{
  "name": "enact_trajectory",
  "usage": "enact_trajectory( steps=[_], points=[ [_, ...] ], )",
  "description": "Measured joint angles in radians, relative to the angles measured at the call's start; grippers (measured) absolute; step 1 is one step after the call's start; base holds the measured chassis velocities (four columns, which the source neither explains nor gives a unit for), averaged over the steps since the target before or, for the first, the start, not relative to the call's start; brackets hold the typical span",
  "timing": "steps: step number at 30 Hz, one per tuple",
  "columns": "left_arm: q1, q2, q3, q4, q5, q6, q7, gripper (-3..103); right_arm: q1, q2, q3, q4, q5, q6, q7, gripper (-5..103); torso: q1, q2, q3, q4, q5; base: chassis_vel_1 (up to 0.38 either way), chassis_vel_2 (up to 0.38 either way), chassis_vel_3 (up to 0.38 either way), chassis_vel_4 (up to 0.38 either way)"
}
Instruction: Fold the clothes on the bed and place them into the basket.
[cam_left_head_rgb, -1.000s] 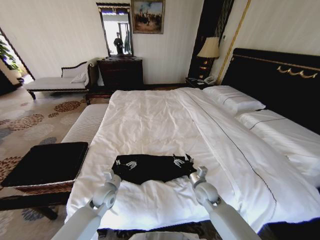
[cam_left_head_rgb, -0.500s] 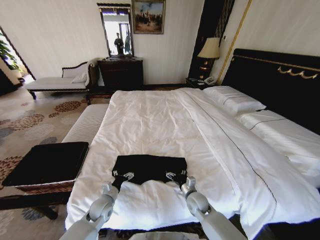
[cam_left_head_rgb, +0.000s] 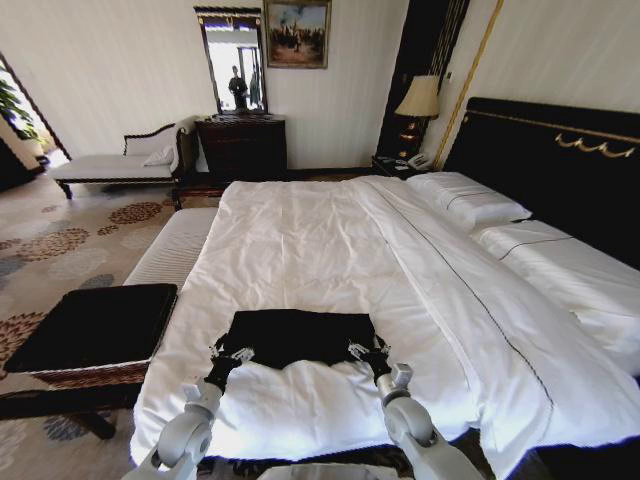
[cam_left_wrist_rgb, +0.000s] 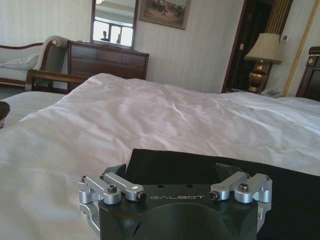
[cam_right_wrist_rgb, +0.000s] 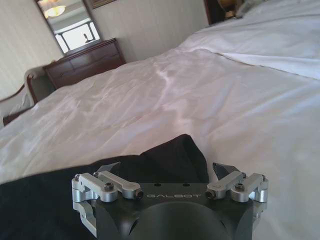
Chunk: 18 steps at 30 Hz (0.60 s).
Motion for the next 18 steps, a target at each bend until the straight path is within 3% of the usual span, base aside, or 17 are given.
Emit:
enact_trajectory(
  steps=[3, 4, 7, 12, 18],
  points=[
    [0.044, -0.02, -0.003, -0.016, 0.011, -0.035, -0.017, 100, -0.021, 0.041, 0.064, 0.035, 0.169, -0.039, 0.005, 100, 0.0, 0.0, 0.0, -0.0003, 0.0004, 0.0, 0.0, 0.0, 0.0],
    [0.044, -0.02, -0.003, -0.016, 0.011, -0.035, -0.017, 100, -0.021, 0.041, 0.064, 0.035, 0.169, -0.039, 0.005, 100, 0.0, 0.0, 0.0, -0.0003, 0.0004, 0.0, 0.0, 0.0, 0.0],
    [0.081, -0.059, -0.02, -0.029, 0.021, -0.047, -0.016, 100, -0.029, 0.065, 0.121, 0.039, 0.302, -0.067, 0.007, 100, 0.0, 0.0, 0.0, 0.0003, 0.0003, 0.0, 0.0, 0.0, 0.0],
    [0.107, -0.068, -0.018, -0.032, 0.032, -0.061, -0.012, 100, -0.042, 0.078, 0.174, 0.045, 0.432, -0.104, 0.008, 100, 0.0, 0.0, 0.0, 0.0, 0.0003, 0.0, 0.0, 0.0, 0.0],
    [0.115, -0.073, -0.011, -0.036, 0.038, -0.064, -0.012, 100, -0.093, 0.103, 0.192, 0.069, 0.447, -0.117, 0.008, 100, 0.0, 0.0, 0.0, -0.0001, 0.0003, 0.0, 0.0, 0.0, 0.0]
  ],
)
